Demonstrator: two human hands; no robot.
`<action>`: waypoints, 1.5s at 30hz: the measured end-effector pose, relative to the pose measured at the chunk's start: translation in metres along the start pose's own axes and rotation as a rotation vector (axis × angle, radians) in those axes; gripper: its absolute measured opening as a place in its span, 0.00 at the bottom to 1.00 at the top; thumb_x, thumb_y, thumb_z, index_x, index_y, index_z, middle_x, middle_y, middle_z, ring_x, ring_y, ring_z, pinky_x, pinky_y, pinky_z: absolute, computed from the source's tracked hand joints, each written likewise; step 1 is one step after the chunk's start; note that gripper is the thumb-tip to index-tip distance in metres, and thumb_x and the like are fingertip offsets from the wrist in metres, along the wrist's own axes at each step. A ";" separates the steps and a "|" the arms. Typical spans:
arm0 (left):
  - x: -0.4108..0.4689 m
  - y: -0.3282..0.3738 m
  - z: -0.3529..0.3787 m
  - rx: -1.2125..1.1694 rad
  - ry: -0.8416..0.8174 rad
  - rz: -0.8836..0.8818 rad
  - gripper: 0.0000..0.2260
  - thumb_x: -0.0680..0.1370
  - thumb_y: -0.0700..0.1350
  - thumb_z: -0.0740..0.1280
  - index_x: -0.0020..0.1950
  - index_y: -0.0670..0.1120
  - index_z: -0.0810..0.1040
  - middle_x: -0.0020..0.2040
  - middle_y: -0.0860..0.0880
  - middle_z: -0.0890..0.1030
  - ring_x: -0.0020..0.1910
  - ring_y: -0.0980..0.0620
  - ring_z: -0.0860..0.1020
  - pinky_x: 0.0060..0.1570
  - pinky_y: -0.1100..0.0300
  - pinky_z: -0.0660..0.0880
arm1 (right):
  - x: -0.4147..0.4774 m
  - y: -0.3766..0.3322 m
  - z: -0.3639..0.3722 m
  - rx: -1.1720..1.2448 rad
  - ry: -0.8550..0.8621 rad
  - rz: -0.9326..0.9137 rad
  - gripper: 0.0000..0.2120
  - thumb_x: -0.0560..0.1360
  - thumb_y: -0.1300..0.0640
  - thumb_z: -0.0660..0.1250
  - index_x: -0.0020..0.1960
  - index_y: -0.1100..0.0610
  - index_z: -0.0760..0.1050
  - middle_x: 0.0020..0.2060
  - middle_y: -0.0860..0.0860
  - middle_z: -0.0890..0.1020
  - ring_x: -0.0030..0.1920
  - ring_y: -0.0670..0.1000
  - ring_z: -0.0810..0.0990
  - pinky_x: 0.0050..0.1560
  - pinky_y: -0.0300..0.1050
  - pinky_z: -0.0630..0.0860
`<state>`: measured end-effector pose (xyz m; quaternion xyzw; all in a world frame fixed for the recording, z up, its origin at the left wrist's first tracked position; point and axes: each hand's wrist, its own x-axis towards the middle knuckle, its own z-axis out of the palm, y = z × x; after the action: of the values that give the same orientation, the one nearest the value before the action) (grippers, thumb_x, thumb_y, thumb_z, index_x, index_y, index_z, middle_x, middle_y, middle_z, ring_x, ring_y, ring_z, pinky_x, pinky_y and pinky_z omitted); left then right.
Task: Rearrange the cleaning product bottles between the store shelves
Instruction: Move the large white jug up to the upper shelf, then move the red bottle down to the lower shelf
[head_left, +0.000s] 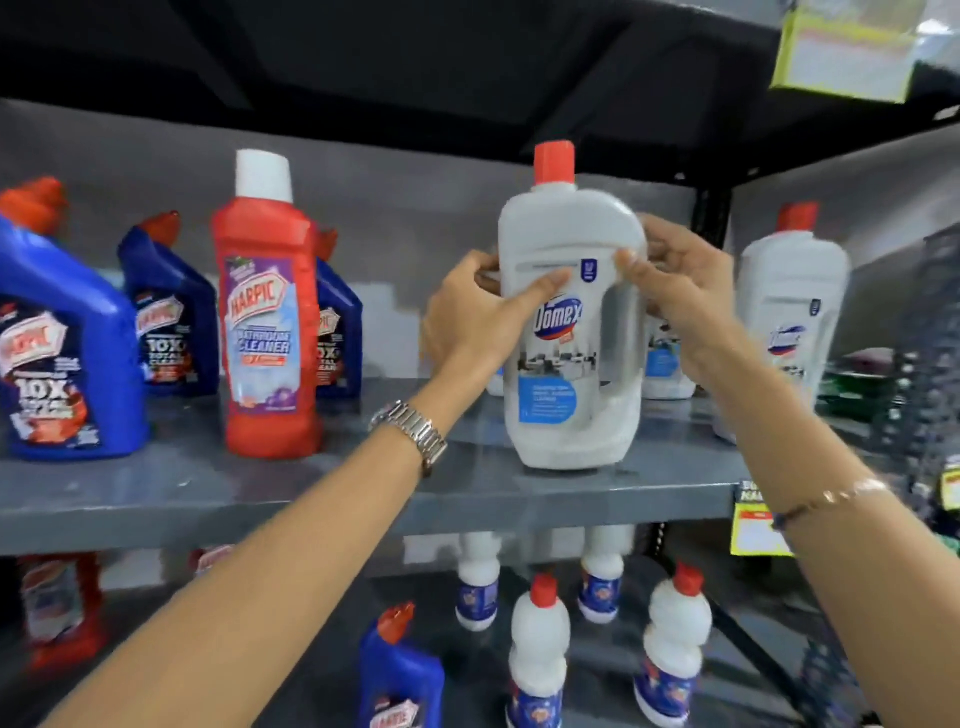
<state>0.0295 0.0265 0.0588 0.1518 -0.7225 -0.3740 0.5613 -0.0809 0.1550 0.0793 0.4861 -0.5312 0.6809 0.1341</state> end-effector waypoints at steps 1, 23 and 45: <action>0.005 -0.005 0.008 0.005 -0.003 -0.020 0.20 0.61 0.66 0.72 0.42 0.54 0.73 0.40 0.57 0.81 0.42 0.55 0.81 0.42 0.55 0.79 | 0.006 0.008 -0.002 -0.022 -0.009 0.009 0.14 0.72 0.58 0.70 0.57 0.52 0.77 0.41 0.45 0.83 0.40 0.40 0.81 0.36 0.30 0.75; 0.033 -0.026 0.040 0.181 -0.095 -0.056 0.26 0.66 0.69 0.66 0.53 0.52 0.74 0.50 0.53 0.83 0.43 0.51 0.78 0.36 0.61 0.72 | 0.024 0.055 -0.001 -0.073 0.064 0.124 0.18 0.74 0.57 0.66 0.63 0.56 0.71 0.44 0.46 0.80 0.36 0.33 0.79 0.33 0.25 0.73; 0.025 -0.110 -0.185 -0.053 0.085 -0.084 0.23 0.73 0.43 0.70 0.66 0.41 0.68 0.64 0.38 0.75 0.54 0.54 0.76 0.52 0.68 0.74 | -0.045 0.015 0.247 0.222 -0.283 0.253 0.20 0.73 0.56 0.69 0.63 0.56 0.70 0.50 0.54 0.78 0.48 0.51 0.77 0.50 0.50 0.75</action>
<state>0.1704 -0.1325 0.0146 0.1827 -0.6809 -0.4095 0.5790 0.0590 -0.0464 0.0249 0.5180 -0.5233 0.6715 -0.0829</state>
